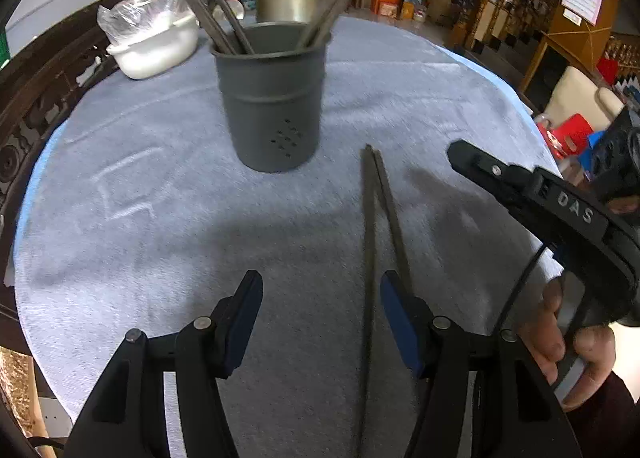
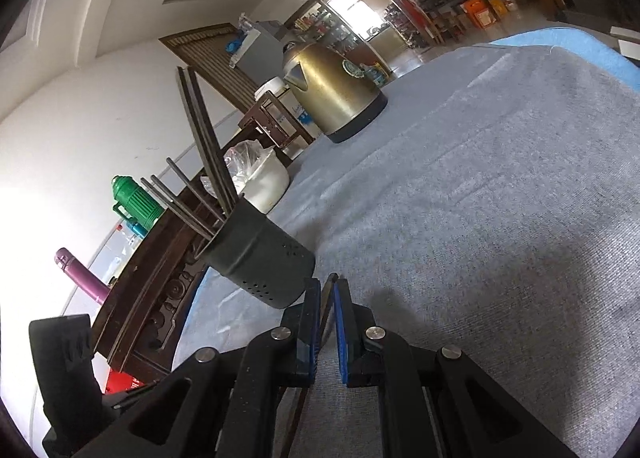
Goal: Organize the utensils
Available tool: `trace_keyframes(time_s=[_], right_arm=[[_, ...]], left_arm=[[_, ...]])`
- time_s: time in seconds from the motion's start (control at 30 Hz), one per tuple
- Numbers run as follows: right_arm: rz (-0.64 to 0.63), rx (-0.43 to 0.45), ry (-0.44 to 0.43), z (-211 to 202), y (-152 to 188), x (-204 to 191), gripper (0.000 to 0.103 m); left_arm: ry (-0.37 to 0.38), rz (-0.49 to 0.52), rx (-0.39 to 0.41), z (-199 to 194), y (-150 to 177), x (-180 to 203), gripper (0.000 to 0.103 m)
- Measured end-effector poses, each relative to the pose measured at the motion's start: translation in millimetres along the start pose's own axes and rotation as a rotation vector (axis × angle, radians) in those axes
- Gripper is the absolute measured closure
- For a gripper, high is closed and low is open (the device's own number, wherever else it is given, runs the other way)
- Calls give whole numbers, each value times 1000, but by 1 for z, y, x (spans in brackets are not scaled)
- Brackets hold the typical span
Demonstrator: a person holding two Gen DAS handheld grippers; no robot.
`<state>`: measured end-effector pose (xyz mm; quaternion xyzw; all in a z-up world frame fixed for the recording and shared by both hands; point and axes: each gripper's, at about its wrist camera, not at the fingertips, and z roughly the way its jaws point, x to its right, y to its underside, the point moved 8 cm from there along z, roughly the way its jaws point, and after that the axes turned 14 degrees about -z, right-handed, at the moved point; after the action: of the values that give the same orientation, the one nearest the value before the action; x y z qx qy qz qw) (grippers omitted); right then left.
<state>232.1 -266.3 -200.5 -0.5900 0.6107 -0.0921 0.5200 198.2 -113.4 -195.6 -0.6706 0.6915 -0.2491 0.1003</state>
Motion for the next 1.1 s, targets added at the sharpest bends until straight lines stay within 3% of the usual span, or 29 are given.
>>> trace_keyframes(time_s=[0.23,0.47,0.63,1.1], right_arm=[[21,-1,10,1,0,5,94],[26,-10,13,3,1,7,94],[28,-15,17,4,2,8,94],[36,-26,22,5,4,9,94]], left_arm=[[-3,38,-35,5,13,7,44],[28,31,-86,11,22,8,80],[55,23,-95,12,25,8,93],[66,-49,-95,-1,37,-12,97]])
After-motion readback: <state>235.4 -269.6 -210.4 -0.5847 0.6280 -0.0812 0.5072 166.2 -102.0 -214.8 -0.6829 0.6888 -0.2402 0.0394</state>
